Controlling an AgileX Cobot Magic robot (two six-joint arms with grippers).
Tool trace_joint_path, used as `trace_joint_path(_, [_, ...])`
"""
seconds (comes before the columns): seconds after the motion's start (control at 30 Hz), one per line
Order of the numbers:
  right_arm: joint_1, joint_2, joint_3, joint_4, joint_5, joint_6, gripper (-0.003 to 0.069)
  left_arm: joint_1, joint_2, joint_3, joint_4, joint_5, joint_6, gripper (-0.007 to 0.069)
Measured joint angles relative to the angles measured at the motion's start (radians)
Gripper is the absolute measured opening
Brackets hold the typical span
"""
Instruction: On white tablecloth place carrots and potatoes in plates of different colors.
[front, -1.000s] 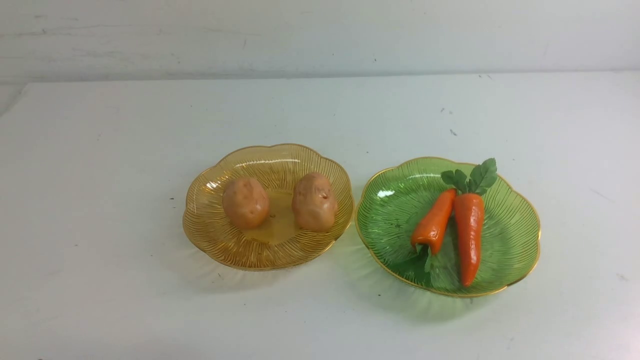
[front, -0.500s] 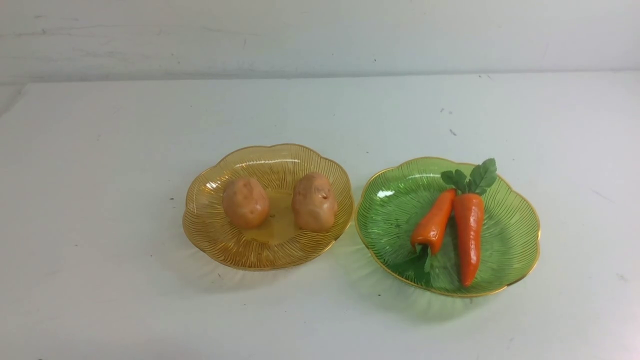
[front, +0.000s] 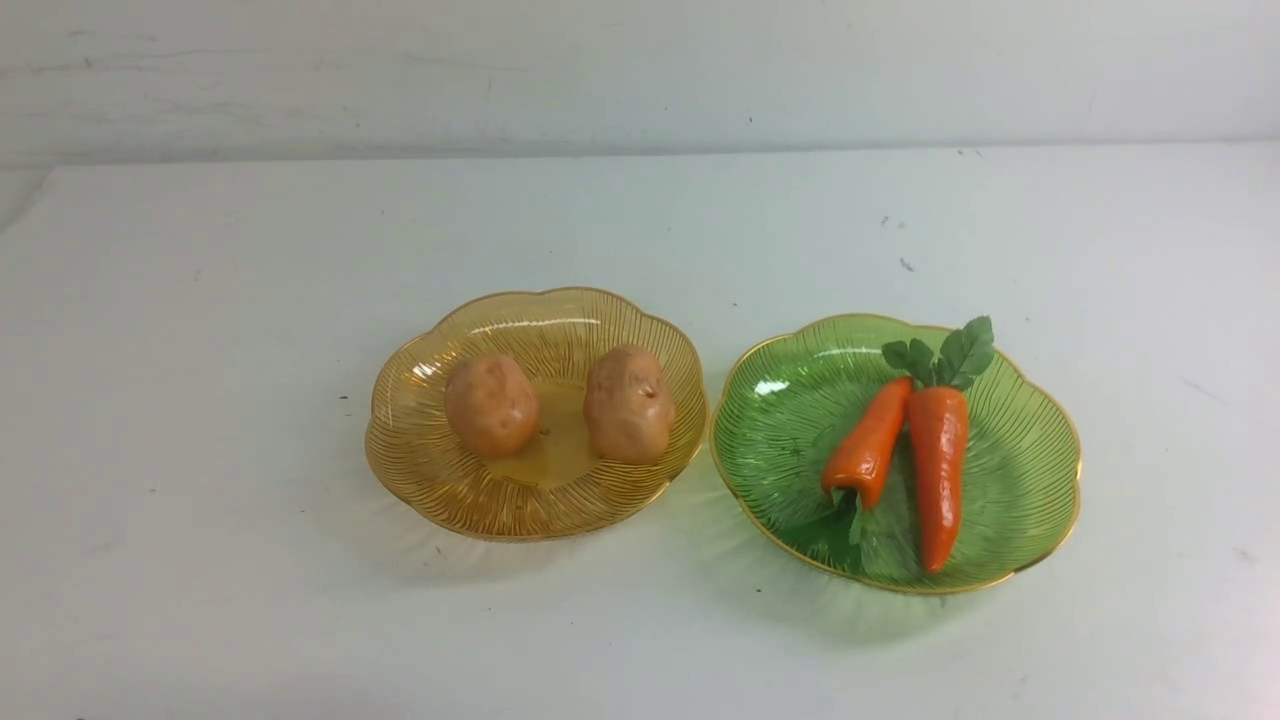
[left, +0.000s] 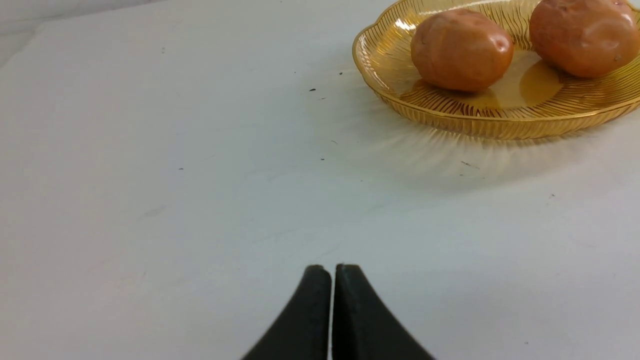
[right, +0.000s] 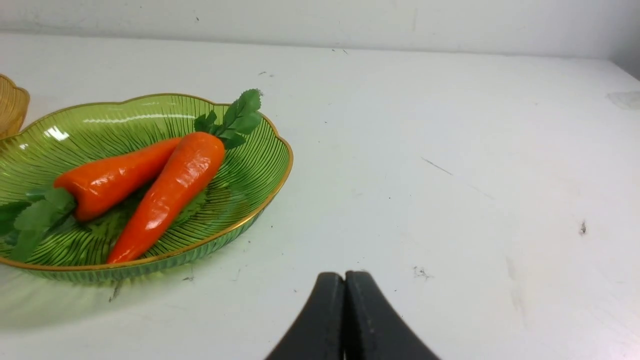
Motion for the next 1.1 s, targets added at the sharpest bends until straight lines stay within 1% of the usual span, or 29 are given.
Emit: trace_joint_path(1.1, [0.0, 0.0, 0.0, 0.001, -0.001, 0.015, -0.0015, 0.0, 0.0, 0.0, 0.0, 0.0, 0.0, -0.0003])
